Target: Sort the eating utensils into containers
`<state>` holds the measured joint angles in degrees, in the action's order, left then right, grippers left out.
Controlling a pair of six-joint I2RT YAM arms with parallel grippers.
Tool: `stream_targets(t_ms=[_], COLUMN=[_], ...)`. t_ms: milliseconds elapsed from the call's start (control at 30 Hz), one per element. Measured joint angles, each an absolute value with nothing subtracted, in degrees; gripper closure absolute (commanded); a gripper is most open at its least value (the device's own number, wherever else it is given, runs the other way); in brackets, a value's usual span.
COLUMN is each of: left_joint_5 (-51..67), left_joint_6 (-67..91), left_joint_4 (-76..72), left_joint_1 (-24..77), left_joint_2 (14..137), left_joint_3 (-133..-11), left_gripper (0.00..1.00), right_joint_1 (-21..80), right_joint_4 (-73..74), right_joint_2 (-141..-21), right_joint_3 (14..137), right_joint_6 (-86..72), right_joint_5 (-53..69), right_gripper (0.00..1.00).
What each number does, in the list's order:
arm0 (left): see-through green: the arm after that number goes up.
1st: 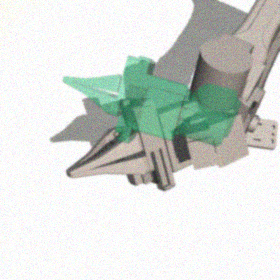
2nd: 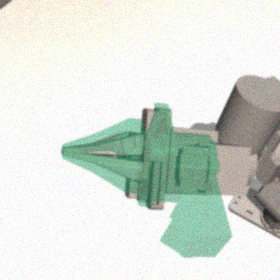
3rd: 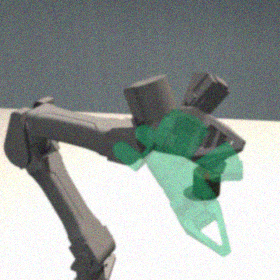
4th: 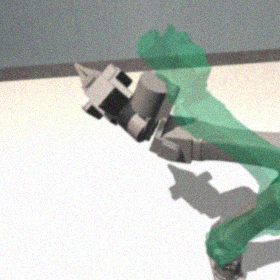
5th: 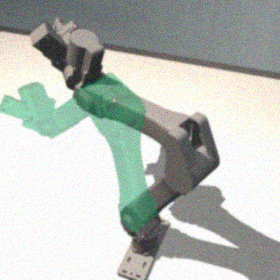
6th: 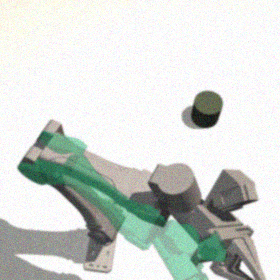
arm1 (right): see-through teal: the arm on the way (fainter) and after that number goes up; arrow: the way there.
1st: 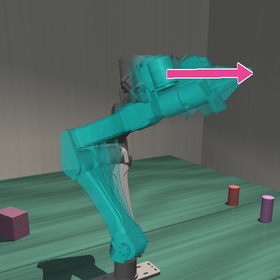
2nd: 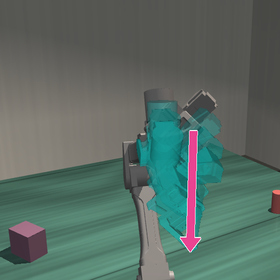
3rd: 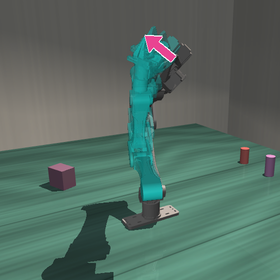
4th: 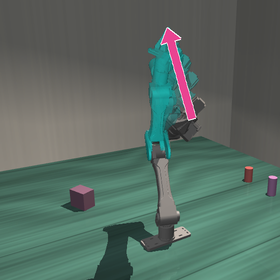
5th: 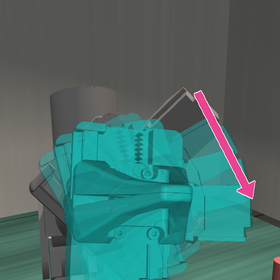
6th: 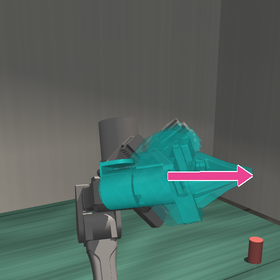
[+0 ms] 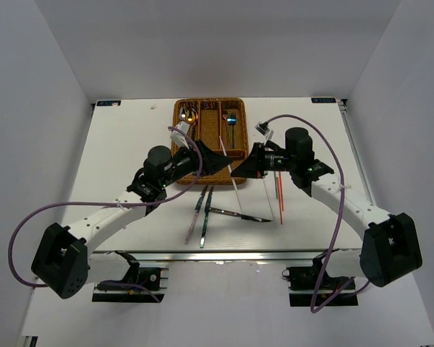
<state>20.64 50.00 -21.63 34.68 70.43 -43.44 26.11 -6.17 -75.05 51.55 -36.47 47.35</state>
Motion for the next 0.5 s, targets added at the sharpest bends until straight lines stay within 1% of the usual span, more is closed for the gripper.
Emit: stream_targets(t_ms=[33, 200, 233, 267, 300, 333, 367, 400, 433, 467, 500], left_joint_5=[20.36, 18.39, 17.96, 17.47, 17.08, 16.88, 17.04, 16.91, 16.75, 16.08, 15.16], left_joint_6=[49.76, 48.10, 47.72, 47.46, 47.48, 47.31, 47.51, 46.46, 46.89, 46.37, 45.41], left_joint_4=[-21.54, -19.99, -19.68, -19.51, -19.38, -19.29, -19.33, -19.46, -19.44, -19.07, -18.15], left_joint_1=[34.68, 34.63, 34.63, 34.63, 34.63, 34.61, 34.63, 34.74, 34.94, 34.92, 34.94], left_joint_2=[70.41, 70.46, 70.57, 70.78, 71.05, 71.37, 71.70, 72.03, 72.49, 72.99, 73.71], left_joint_3=[-43.44, -43.46, -43.48, -43.53, -43.59, -43.68, -43.90, -44.47, -44.99, -45.60, -46.46], left_gripper=[0.07, 0.27, 0.36, 0.50, 0.63, 0.84, 0.98, 1.00, 1.00, 1.00, 1.00], right_joint_1=[26.48, 28.71, 29.28, 29.82, 30.37, 30.72, 31.07, 31.20, 31.20, 31.18, 30.81], right_joint_4=[-6.90, -9.72, -10.13, -10.48, -10.68, -10.90, -10.94, -10.57, -10.74, -10.83, -10.26], right_joint_2=[-75.05, -75.42, -75.64, -75.85, -76.14, -76.38, -76.73, -77.19, -77.56, -77.73, -77.73], right_joint_3=[51.57, 51.66, 51.70, 51.77, 51.88, 51.96, 52.01, 52.01, 52.05, 52.12, 52.29], right_joint_6=[-37.06, -38.92, -39.09, -39.24, -39.35, -39.62, -39.59, -39.97, -40.25, -40.25, -39.68], right_joint_5=[47.97, 49.89, 50.09, 50.26, 50.39, 50.37, 49.84, 49.71, 49.36, 49.17, 48.40], right_gripper=[1.00, 1.00, 1.00, 1.00, 1.00, 0.98, 0.85, 0.70, 0.39, 0.32, 0.30])
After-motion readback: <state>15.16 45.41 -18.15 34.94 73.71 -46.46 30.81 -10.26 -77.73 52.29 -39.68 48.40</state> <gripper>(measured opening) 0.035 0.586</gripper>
